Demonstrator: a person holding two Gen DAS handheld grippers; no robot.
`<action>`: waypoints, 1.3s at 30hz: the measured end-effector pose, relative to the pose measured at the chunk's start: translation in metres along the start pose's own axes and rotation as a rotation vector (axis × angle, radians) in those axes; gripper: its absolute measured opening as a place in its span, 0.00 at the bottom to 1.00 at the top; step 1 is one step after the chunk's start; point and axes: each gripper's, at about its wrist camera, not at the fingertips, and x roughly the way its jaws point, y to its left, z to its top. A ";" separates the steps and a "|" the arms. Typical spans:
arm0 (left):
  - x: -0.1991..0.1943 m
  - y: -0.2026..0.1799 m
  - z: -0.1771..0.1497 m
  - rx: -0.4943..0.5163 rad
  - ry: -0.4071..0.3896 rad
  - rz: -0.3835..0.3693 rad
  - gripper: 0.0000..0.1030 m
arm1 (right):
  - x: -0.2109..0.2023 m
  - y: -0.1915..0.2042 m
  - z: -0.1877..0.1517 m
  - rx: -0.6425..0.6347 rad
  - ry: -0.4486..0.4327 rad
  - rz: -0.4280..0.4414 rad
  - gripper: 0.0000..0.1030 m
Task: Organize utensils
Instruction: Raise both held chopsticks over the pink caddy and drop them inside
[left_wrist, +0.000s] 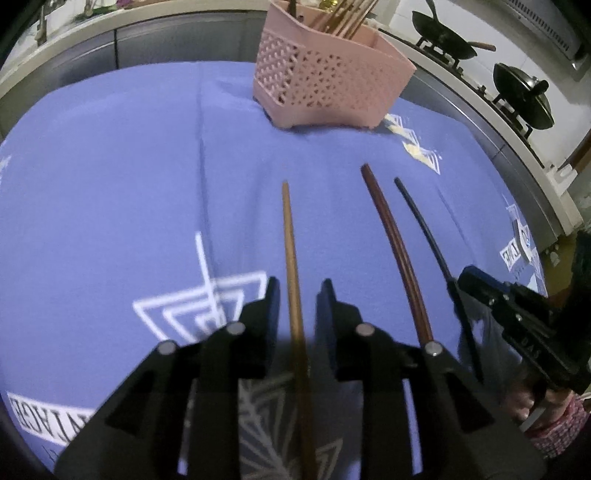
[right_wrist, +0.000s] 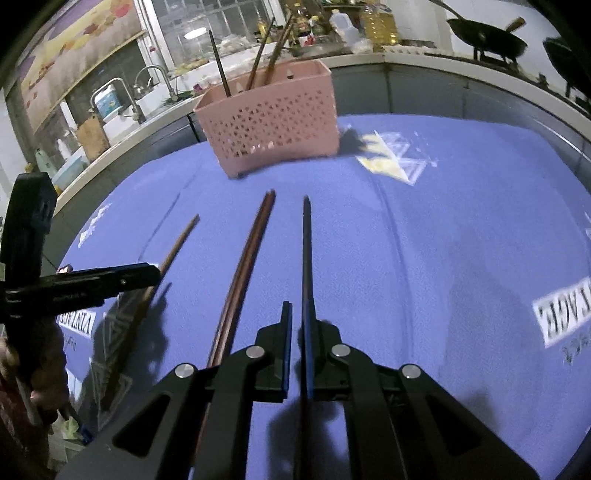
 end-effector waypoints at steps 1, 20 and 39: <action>0.002 -0.001 0.004 0.004 0.001 0.005 0.21 | 0.003 0.000 0.005 -0.001 0.003 0.001 0.07; -0.003 -0.012 0.046 0.050 -0.058 0.033 0.05 | 0.042 0.022 0.067 -0.135 0.087 0.068 0.05; -0.135 -0.044 0.061 0.092 -0.403 -0.069 0.05 | -0.113 0.059 0.087 -0.173 -0.445 0.121 0.05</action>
